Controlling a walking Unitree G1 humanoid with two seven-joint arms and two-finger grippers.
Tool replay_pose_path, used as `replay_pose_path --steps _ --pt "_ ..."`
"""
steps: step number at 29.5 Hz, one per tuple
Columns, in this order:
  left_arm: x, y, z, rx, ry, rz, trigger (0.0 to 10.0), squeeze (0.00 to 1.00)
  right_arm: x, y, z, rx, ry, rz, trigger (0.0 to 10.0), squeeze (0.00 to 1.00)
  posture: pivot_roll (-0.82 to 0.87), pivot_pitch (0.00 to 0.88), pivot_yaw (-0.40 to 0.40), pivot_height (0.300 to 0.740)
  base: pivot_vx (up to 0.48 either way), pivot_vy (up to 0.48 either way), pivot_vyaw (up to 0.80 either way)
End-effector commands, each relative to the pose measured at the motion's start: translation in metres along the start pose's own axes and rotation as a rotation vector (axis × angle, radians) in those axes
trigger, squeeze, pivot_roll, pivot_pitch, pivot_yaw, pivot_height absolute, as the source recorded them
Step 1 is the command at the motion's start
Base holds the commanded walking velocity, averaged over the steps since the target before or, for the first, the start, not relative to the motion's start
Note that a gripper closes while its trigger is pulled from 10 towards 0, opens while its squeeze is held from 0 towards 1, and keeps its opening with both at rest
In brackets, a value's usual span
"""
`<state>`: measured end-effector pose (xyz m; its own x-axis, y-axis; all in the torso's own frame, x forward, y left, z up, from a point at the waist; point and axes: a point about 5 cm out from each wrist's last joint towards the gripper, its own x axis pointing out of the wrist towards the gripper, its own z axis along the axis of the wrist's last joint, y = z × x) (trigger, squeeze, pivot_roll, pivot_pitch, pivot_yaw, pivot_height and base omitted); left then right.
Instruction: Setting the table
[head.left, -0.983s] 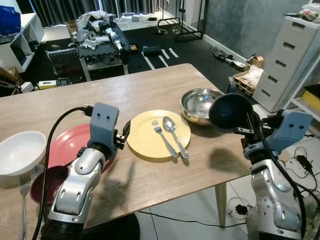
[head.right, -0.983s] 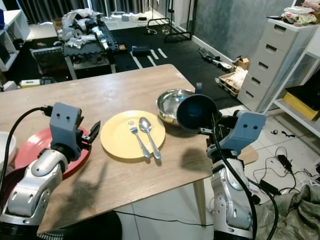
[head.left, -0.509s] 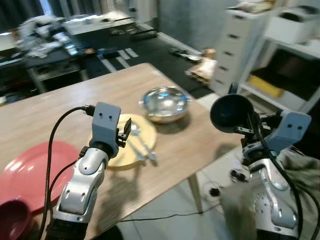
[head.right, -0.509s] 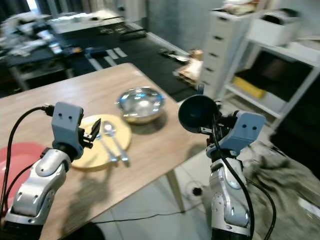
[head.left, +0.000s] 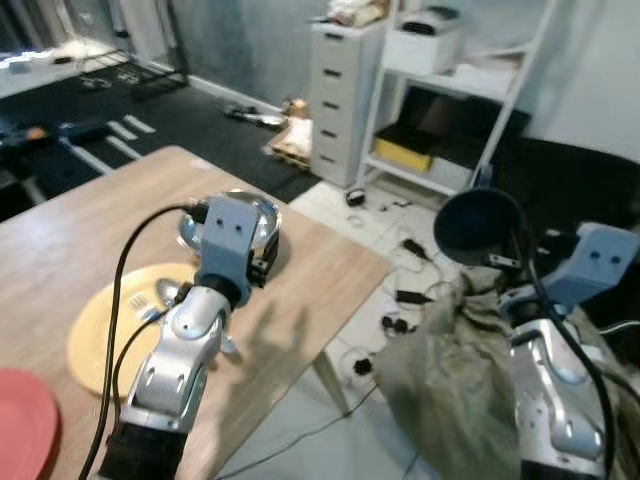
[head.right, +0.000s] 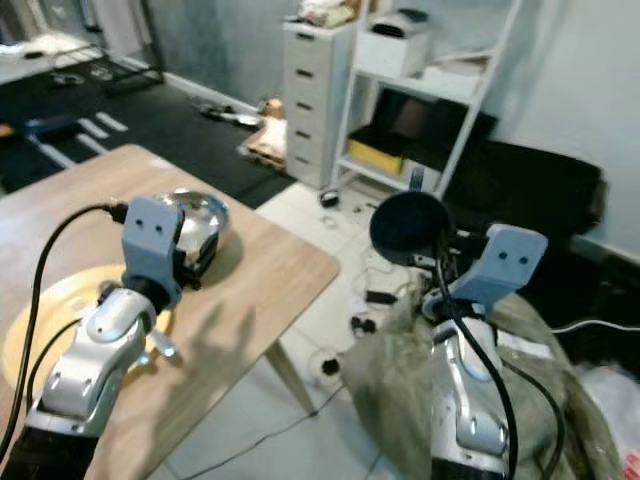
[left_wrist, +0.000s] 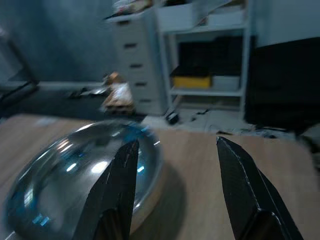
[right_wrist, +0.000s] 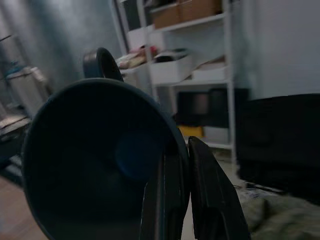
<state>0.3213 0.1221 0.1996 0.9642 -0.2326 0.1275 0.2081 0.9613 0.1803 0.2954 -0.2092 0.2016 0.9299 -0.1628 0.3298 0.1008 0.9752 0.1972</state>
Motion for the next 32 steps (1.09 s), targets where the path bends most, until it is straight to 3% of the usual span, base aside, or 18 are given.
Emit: replay_pose_path --steps 1,19,23,32 --pt "-0.001 -0.001 -0.006 0.013 0.02 -0.011 10.0 0.0 -0.002 0.001 -0.002 0.001 0.002 -0.001 10.0 0.0 -0.09 0.0 0.115 0.74 0.0 0.0 -0.8" --pt "0.0 -0.003 -0.007 0.017 0.014 -0.032 10.0 0.0 -0.002 0.003 -0.004 -0.001 0.004 0.007 10.0 0.0 -0.09 0.0 0.108 0.74 0.0 0.0 -0.8" --pt "-0.007 0.009 -0.011 -0.013 0.04 0.034 10.0 0.0 0.001 0.013 -0.009 0.009 0.027 0.057 10.0 0.0 -0.06 0.0 0.076 0.74 0.0 0.0 -0.8" --pt "-0.031 0.039 -0.017 0.005 0.065 0.182 10.0 0.0 0.016 0.037 -0.018 0.042 0.06 0.167 10.0 0.0 0.03 0.0 0.0 0.74 0.0 0.0 -0.8"
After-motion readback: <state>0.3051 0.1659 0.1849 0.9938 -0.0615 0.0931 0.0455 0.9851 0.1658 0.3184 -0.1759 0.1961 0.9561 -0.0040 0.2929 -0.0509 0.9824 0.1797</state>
